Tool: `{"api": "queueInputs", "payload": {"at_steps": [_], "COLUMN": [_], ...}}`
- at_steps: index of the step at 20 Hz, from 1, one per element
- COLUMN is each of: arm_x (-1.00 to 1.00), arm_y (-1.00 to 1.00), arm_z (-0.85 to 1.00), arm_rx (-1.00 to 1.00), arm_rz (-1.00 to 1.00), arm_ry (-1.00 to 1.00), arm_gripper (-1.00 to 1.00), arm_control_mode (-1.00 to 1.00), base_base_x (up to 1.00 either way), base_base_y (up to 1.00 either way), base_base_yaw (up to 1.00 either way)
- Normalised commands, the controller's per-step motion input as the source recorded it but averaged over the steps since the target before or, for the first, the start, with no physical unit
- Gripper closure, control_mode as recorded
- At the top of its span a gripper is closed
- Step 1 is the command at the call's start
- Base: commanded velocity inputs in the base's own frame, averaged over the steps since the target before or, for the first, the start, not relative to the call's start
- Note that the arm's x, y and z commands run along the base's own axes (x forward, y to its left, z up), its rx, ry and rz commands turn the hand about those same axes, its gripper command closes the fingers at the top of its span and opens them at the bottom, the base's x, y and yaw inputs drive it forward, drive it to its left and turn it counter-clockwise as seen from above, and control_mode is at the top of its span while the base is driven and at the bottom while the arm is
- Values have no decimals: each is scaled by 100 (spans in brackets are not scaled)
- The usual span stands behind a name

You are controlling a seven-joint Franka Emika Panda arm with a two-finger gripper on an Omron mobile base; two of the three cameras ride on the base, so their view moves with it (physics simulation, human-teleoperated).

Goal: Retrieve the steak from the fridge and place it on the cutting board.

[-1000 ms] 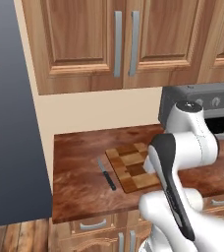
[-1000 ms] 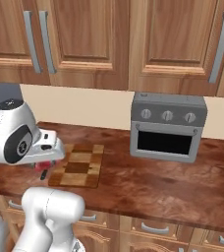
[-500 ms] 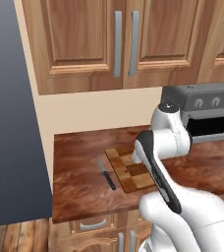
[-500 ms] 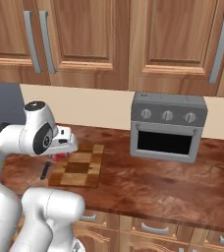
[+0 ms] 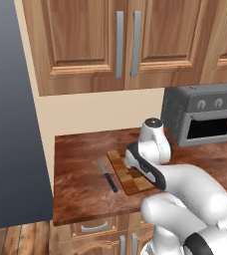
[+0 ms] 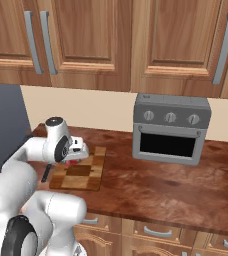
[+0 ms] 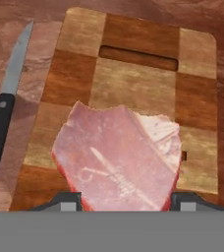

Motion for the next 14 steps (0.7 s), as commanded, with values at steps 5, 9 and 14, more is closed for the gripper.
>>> {"api": "queueInputs", "payload": {"at_steps": [5, 9, 14], "arm_x": [93, 70, 32], "arm_y": [0, 1, 1], "arm_z": [-33, -33, -20], "arm_rx": [0, 0, 0], "arm_rz": [0, 0, 0], "arm_ry": [0, 0, -2], "arm_gripper": [100, -100, -100], "arm_control_mode": [-100, -100, -100], "base_base_x": [0, 0, 0], "base_base_y": [0, 0, 0], "base_base_yaw": [0, 0, 0]}}
